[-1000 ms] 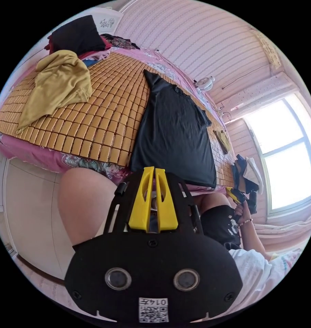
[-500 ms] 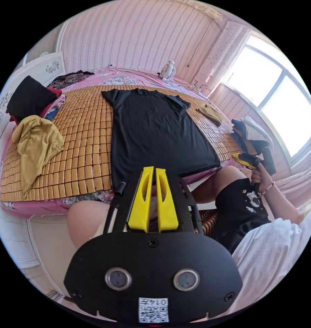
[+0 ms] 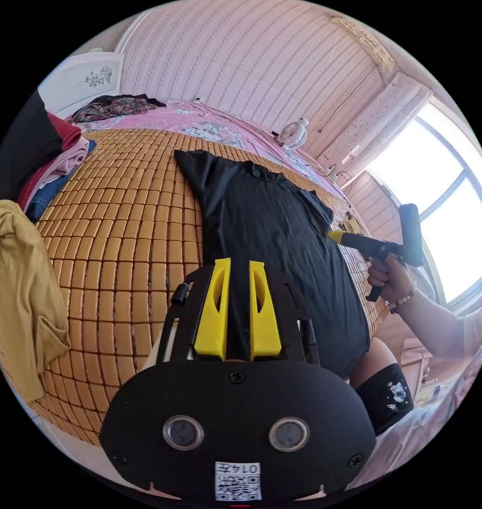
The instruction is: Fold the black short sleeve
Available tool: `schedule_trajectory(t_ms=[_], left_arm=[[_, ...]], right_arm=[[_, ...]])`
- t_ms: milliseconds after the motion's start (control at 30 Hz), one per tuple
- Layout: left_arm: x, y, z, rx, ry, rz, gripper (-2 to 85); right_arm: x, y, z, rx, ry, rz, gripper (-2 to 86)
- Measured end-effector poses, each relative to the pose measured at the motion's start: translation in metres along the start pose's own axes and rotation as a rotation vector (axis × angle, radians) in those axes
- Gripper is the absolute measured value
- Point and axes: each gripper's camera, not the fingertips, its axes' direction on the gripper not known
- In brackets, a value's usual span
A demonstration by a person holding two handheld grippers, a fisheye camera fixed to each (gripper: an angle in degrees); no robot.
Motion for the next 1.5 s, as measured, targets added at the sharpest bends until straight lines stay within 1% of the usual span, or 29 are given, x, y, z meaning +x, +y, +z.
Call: schedule_trajectory(t_ms=[100,167,267,433,500,600,700,767,833,867,967,1033,1100,1167,1233,1267,1333,1400,1500], left_arm=[[-0.013,-0.023,0.017,-0.027,-0.075,-0.074,4.8],[-0.019,-0.036,0.031,-0.097,-0.095,-0.135,3.7],[-0.019,-0.052,0.029,-0.141,-0.070,-0.175,3.6],[-0.018,-0.073,0.021,-0.200,-0.041,-0.217,4.0],[-0.015,-0.078,0.020,-0.209,-0.039,-0.199,3.5],[-0.009,-0.083,0.023,-0.228,-0.045,-0.151,0.6],[-0.004,-0.090,0.020,-0.226,-0.057,-0.115,-0.3],[-0.004,-0.094,0.016,-0.220,-0.047,-0.115,-0.5],[-0.006,-0.097,0.014,-0.219,-0.026,-0.120,-0.6],[-0.009,-0.099,0.013,-0.220,-0.006,-0.127,-0.7],[-0.015,-0.103,0.009,-0.215,0.045,-0.157,-0.8],[-0.017,-0.107,0.006,-0.226,0.066,-0.156,-0.8],[-0.017,-0.113,0.002,-0.258,0.068,-0.161,-0.8],[-0.009,-0.123,-0.010,-0.262,0.059,-0.142,-0.9],[-0.001,-0.131,-0.019,-0.245,0.088,-0.106,-0.9],[0.004,-0.137,-0.022,-0.244,0.105,-0.080,-0.9],[0.011,-0.148,-0.024,-0.247,0.117,-0.047,-0.9],[0.013,-0.161,-0.024,-0.241,0.121,-0.030,-0.7],[0.005,-0.189,-0.020,-0.197,0.065,-0.003,-0.1]], right_arm=[[-0.011,-0.062,0.048,-0.068,0.001,-0.098,0.8],[-0.019,-0.088,0.067,-0.108,0.007,-0.112,1.0],[-0.031,-0.122,0.082,-0.179,-0.005,-0.082,2.0],[-0.065,-0.196,0.110,-0.274,0.055,-0.151,4.6],[-0.077,-0.227,0.127,-0.276,0.080,-0.170,5.0],[-0.096,-0.275,0.153,-0.207,0.133,-0.174,5.9],[-0.104,-0.311,0.189,-0.206,0.186,-0.154,6.8],[-0.106,-0.323,0.210,-0.225,0.252,-0.163,5.9],[-0.104,-0.333,0.231,-0.268,0.359,-0.154,2.3],[-0.102,-0.334,0.233,-0.275,0.369,-0.142,1.6],[-0.091,-0.338,0.216,-0.230,0.261,-0.061,-0.5],[-0.080,-0.331,0.165,-0.078,0.143,0.018,-0.8],[-0.072,-0.318,0.123,-0.015,0.117,0.062,-0.8],[-0.059,-0.297,0.084,0.031,0.150,0.111,-0.6],[-0.033,-0.266,0.054,0.001,0.219,0.170,0.0],[-0.026,-0.257,0.051,-0.021,0.222,0.187,0.1],[0.006,-0.229,0.045,-0.128,0.239,0.307,1.6],[0.019,-0.220,0.043,-0.161,0.234,0.353,3.2],[0.017,-0.231,0.046,-0.135,0.203,0.299,5.3]])
